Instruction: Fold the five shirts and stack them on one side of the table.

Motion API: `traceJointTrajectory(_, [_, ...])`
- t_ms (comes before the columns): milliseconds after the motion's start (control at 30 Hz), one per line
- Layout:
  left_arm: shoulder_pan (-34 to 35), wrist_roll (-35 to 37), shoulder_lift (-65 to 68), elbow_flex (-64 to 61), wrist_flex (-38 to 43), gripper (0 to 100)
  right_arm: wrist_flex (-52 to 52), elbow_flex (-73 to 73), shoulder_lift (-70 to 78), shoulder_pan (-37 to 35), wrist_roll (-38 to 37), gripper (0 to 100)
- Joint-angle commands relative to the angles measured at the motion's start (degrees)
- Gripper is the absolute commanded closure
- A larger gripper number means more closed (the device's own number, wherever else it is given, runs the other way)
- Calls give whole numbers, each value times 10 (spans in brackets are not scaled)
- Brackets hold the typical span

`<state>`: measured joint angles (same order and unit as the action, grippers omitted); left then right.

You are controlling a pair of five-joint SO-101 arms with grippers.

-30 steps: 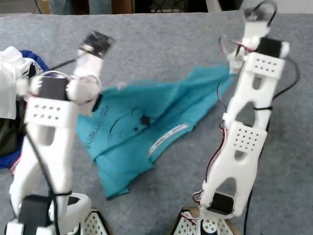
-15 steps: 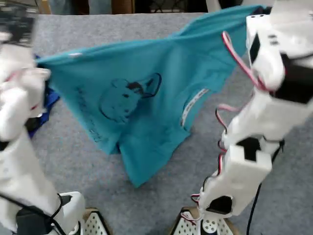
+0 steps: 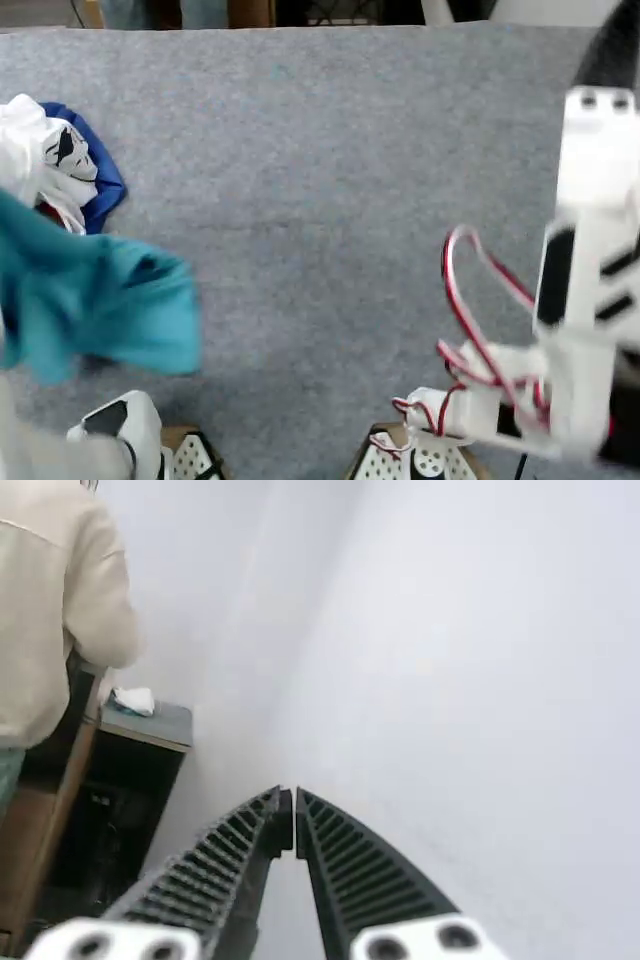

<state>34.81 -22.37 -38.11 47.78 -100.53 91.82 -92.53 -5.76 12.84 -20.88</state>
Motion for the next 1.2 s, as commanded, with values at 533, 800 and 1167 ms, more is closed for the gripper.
traceJointTrajectory(533, [87,-62,-218,-390,7,971,17,727,-18,-214,-29,984])
traceJointTrajectory(800, [211,-142,-300,-459,10,971,-69,880,105,-460,-30,983])
traceJointTrajectory(1167, [344,-242,-380,-770,136,971,-143,879,227,-656,-32,853])
